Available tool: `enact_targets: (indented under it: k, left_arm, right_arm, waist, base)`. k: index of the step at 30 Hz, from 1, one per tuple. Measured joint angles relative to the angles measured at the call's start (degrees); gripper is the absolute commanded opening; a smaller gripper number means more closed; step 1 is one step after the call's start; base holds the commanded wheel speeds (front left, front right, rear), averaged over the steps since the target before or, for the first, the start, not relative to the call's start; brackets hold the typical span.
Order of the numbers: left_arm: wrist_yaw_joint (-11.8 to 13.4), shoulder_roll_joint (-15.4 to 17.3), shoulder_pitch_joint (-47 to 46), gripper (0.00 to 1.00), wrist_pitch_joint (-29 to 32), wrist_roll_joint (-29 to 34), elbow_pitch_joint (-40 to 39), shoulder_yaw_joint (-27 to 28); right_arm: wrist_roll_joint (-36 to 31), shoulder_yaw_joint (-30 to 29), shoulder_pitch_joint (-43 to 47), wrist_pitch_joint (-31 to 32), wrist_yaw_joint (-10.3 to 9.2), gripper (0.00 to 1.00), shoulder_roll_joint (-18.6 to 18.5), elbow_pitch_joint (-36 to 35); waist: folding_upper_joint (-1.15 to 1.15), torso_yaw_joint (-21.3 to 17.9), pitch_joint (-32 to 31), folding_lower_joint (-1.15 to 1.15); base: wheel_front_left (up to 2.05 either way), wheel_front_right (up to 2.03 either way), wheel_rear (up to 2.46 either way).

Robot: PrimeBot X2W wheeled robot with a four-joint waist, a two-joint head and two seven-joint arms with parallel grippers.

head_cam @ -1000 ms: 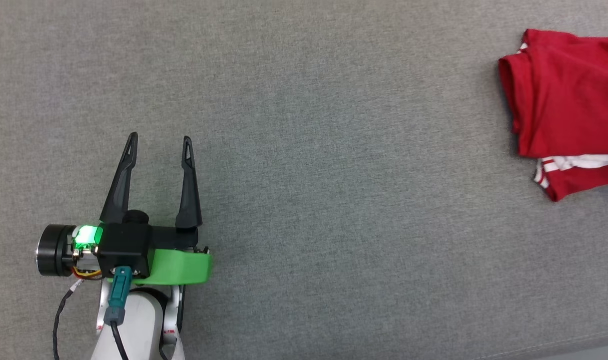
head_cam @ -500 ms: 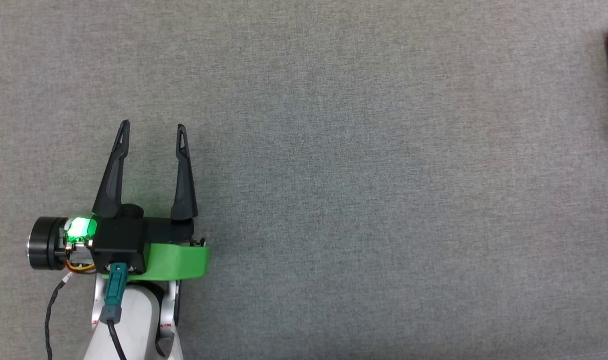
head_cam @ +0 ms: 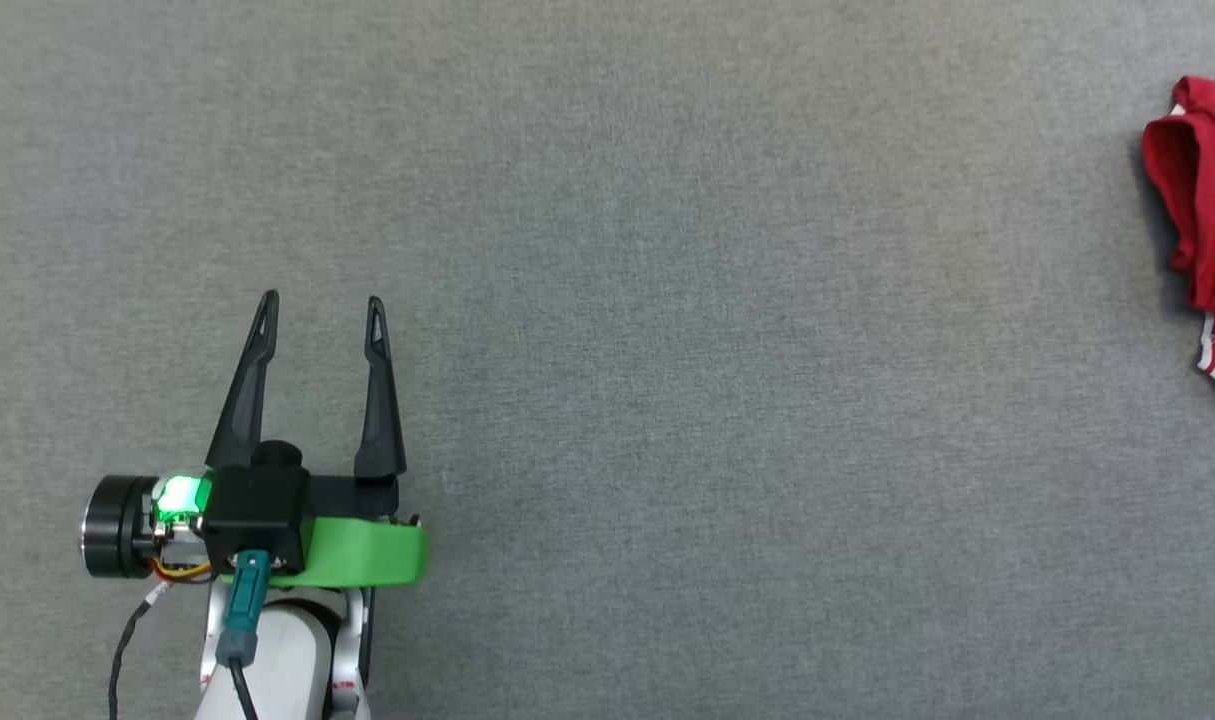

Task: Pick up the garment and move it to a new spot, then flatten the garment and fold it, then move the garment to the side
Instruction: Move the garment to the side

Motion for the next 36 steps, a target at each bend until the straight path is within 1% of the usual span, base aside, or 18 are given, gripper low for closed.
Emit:
enact_targets:
  k: [2, 4, 5, 8, 11, 15, 20, 22, 27, 31, 36]
  left_arm:
    - [0.04, -0.19, 0.71, 1.00, 0.00, -0.38, 0.21, 0.11]
    - [0.04, -0.43, 1.59, 1.00, 0.00, -0.77, 0.34, 0.24]
    - [0.02, -1.12, 2.68, 1.00, 0.00, -1.33, 0.75, 0.59]
    - [-0.22, -1.57, 3.50, 1.00, 0.00, -1.76, 1.21, 1.20]
    - [-0.75, -2.19, 3.98, 1.00, 0.00, -2.16, 1.86, 1.65]
    - [-1.33, -2.96, 4.88, 1.00, 0.00, -2.31, 2.59, 2.38]
    - [-2.67, -3.53, 5.82, 1.00, 0.01, -2.58, 3.94, 3.10]
    - [-3.07, -3.81, 6.16, 1.00, 0.00, -2.76, 4.44, 3.37]
    - [-4.02, -4.63, 7.31, 1.00, 0.00, -2.81, 5.48, 3.69]
    - [-5.06, -4.95, 8.73, 1.00, 0.00, -2.80, 6.21, 3.78]
    - [-5.83, -5.20, 10.24, 1.00, 0.00, -2.77, 6.64, 3.98]
  right_arm:
    - [-0.87, -1.76, 2.12, -3.52, 0.00, 1.00, 2.83, -3.96]
    - [-1.56, -2.61, 4.58, -5.32, 0.00, 1.00, 6.20, -8.13]
    - [-4.44, -3.94, 8.38, -7.12, 0.00, 1.00, 12.47, -16.64]
    - [-6.35, -3.61, 12.56, -8.43, 0.00, 1.00, 18.11, -24.58]
    - [-6.92, -2.64, 16.74, -9.06, 0.00, 1.00, 23.06, -29.81]
    - [-7.45, 0.03, 22.29, -9.15, 0.00, 1.00, 28.09, -32.90]
    - [-7.05, 2.91, 27.45, -9.24, 0.00, 1.00, 31.33, -33.01]
    - [-6.66, 3.00, 29.84, -9.33, 0.00, 1.00, 32.89, -32.99]
    - [-6.27, 2.45, 36.16, -9.38, 0.00, 1.00, 35.39, -33.15]
    - [-5.60, 1.29, 40.63, -9.39, 0.00, 1.00, 36.59, -33.46]
    - [-5.27, 1.21, 45.14, -9.39, 0.00, 1.00, 37.44, -35.01]
  waist:
    - [0.00, 0.27, -1.36, 0.00]
    - [0.00, 0.55, -2.73, 0.00]
    - [0.00, 1.11, -4.93, 0.00]
    - [0.00, 1.71, -6.96, 0.00]
    - [0.00, 2.36, -8.67, -0.01]
    - [0.00, 3.32, -10.82, -0.01]
    - [0.00, 4.43, -13.13, -0.01]
    - [0.00, 4.92, -14.03, -0.01]
    - [0.00, 5.93, -15.85, -0.01]
    - [0.00, 6.51, -17.31, -0.01]
    - [0.00, 6.97, -18.91, -0.01]
  base:
    - [0.00, 0.00, 0.00]
    - [0.00, 0.00, 0.00]
    - [0.00, 0.00, 0.00]
    - [0.00, 0.00, 0.00]
    - [0.00, 0.00, 0.00]
    - [0.00, 0.00, 0.00]
    - [0.00, 0.00, 0.00]
    - [0.00, 0.00, 0.00]
    - [0.00, 0.00, 0.00]
    - [0.00, 0.00, 0.00]
    - [0.00, 0.00, 0.00]
